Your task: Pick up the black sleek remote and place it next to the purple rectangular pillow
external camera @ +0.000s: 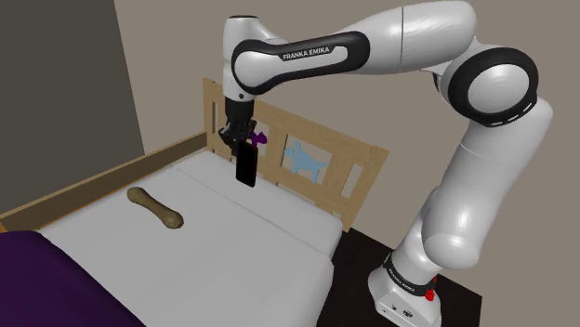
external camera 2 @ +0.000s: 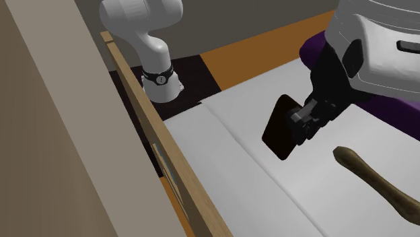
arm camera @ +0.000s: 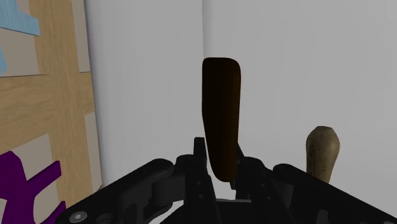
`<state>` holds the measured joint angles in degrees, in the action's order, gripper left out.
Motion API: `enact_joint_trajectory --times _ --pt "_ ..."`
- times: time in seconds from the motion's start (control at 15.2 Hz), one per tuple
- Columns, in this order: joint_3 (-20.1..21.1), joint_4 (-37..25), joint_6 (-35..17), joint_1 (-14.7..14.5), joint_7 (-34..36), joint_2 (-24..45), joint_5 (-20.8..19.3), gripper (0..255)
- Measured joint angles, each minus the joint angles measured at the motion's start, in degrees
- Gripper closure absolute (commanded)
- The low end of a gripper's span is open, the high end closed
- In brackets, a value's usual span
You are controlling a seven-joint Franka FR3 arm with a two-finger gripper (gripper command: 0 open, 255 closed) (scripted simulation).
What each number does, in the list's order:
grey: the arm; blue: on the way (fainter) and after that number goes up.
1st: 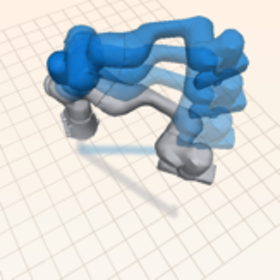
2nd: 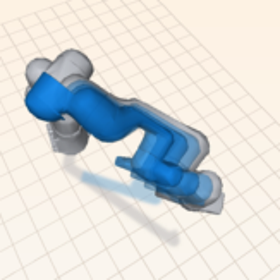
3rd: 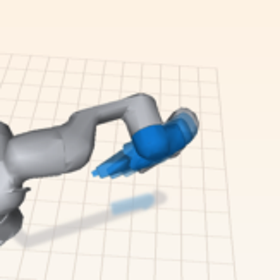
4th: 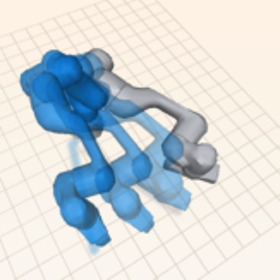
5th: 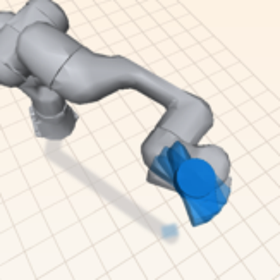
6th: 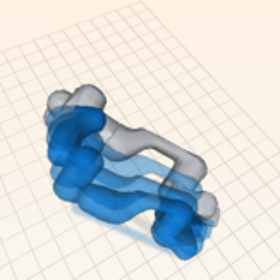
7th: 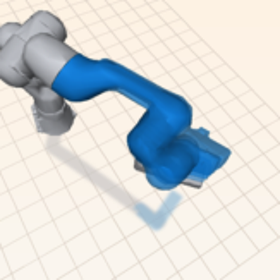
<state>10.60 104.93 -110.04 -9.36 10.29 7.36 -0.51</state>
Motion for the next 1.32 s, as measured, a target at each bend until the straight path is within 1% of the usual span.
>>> enact_joint_trajectory --times 0.59,1.32 --pt "0.0 -5.1 6.5 0.1 -0.2 -1.5 0.3 255" --pt "0.1 -14.2 15.1 -0.1 0.0 -0.9 0.2 255"
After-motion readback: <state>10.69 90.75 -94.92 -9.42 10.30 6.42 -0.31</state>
